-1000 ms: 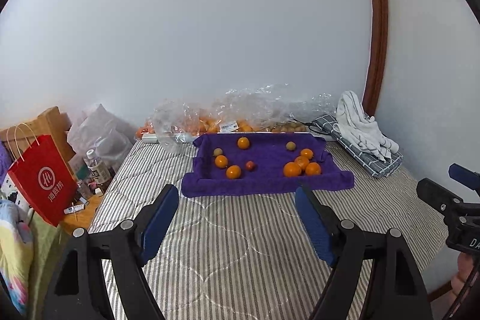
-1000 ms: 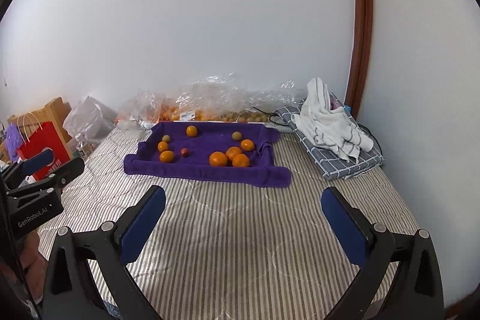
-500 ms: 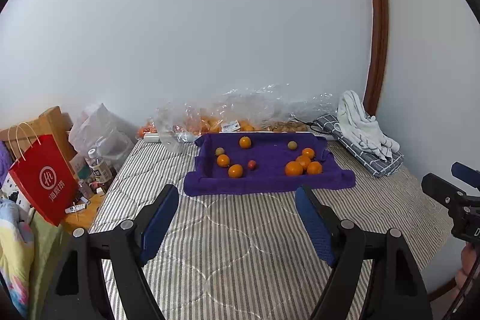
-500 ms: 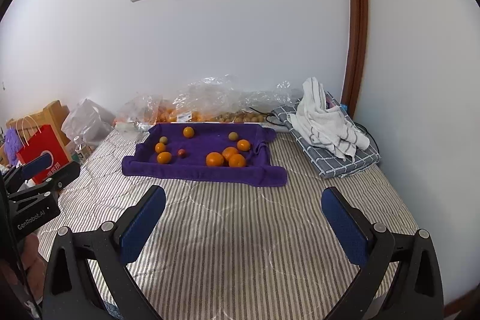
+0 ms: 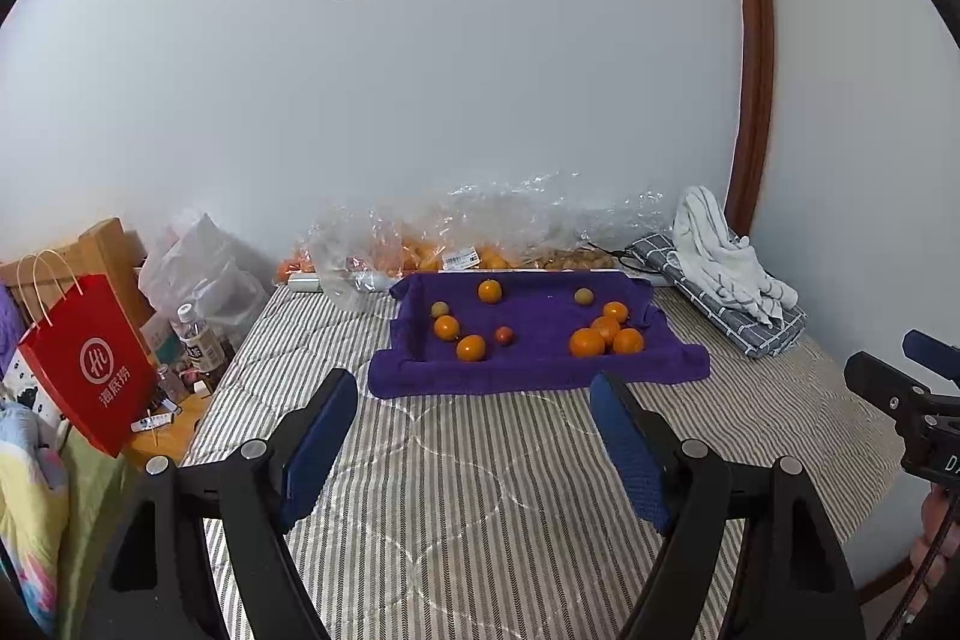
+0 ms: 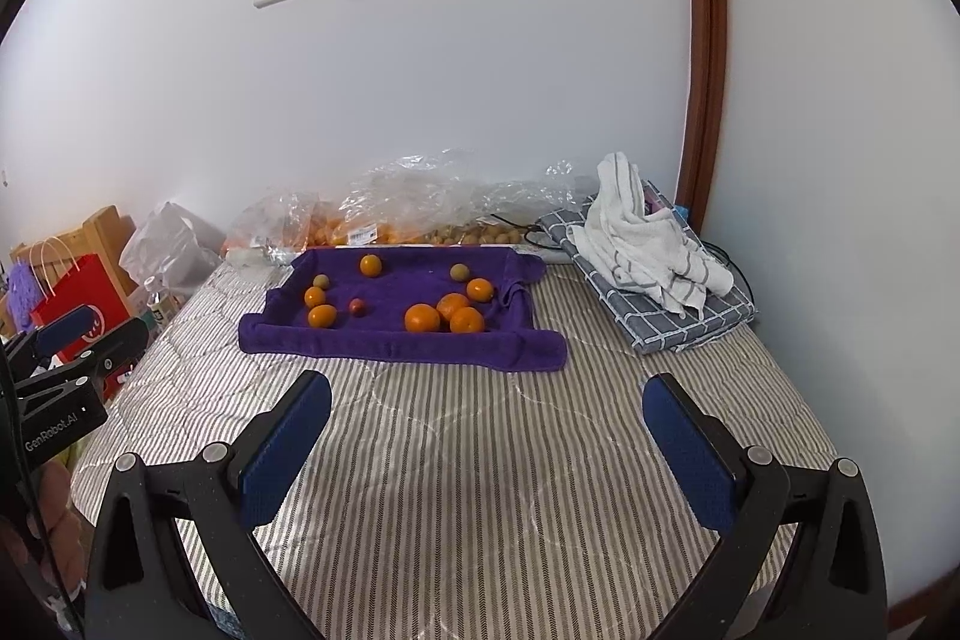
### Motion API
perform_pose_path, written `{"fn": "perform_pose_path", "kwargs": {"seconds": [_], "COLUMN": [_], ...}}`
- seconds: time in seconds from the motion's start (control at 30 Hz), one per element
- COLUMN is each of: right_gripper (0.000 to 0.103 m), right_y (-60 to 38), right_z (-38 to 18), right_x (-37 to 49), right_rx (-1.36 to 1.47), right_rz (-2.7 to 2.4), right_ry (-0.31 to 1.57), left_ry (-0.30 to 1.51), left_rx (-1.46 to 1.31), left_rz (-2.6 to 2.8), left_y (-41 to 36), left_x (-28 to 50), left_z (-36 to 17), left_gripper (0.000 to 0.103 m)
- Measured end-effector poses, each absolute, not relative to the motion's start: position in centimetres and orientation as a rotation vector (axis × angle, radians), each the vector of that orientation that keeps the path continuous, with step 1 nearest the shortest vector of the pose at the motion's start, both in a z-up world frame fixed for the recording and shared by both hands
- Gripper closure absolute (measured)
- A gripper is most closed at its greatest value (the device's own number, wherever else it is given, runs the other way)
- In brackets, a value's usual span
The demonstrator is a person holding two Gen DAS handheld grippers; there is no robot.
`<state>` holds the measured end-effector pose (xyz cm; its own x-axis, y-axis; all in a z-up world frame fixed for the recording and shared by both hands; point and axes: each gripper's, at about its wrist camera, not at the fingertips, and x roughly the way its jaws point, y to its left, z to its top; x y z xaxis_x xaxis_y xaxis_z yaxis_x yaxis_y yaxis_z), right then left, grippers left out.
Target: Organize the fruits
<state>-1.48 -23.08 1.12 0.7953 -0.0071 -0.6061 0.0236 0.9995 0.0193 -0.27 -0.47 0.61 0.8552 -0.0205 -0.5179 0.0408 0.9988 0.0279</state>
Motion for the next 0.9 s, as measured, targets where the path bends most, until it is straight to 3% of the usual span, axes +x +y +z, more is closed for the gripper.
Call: {"fn": "perform_pose_path", "kwargs": {"seconds": [0.9], "right_gripper": [0.001], "right_y": [-23.27], "right_z": [1.25], "right_x": [-1.77], "right_rx": [0.021], "right_rz": [-0.023], "right_ry": [0.644], "left_ry": [0.541], "left_rx": [0.041], "left_rz": [-0.035], "left_y": [-0.36], "left_x": [-0.15], "left_z": [0.89], "left_gripper": [0.024]}}
